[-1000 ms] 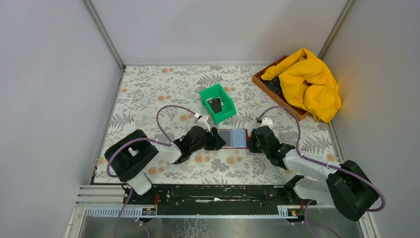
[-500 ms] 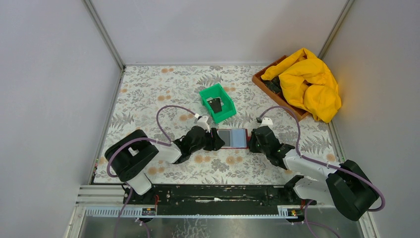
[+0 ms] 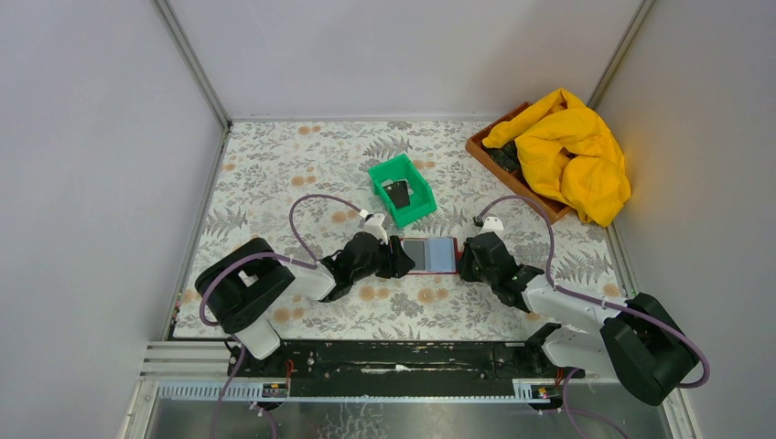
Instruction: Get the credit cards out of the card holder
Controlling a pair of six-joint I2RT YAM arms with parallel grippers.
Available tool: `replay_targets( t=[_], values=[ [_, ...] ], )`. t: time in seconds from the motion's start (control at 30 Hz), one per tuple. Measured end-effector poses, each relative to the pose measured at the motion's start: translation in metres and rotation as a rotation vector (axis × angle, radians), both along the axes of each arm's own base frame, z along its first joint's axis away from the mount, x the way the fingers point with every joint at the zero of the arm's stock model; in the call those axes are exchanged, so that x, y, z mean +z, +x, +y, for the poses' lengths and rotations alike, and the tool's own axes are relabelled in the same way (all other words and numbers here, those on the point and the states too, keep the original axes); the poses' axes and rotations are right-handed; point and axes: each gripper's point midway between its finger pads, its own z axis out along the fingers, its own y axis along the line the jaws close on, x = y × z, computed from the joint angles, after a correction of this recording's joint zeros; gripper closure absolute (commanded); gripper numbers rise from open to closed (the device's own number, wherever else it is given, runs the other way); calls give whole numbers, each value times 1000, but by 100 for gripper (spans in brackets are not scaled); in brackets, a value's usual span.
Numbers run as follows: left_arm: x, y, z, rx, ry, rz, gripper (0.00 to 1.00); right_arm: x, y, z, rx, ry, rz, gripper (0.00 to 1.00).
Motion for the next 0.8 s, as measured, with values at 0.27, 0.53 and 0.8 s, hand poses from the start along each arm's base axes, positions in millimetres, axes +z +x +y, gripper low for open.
replay_targets(
  t=[0.27,0.53,0.8],
  values=[
    [3,-1,1,-1,1,1,47,8,8,5,13,-3,-20,85],
    [4,-1,2,0,3,1,47,2,16,12,24,-19,-5,85],
    [-1,0,0,-1,8,7,48,-8,15,13,32,-27,22,85]
  ],
)
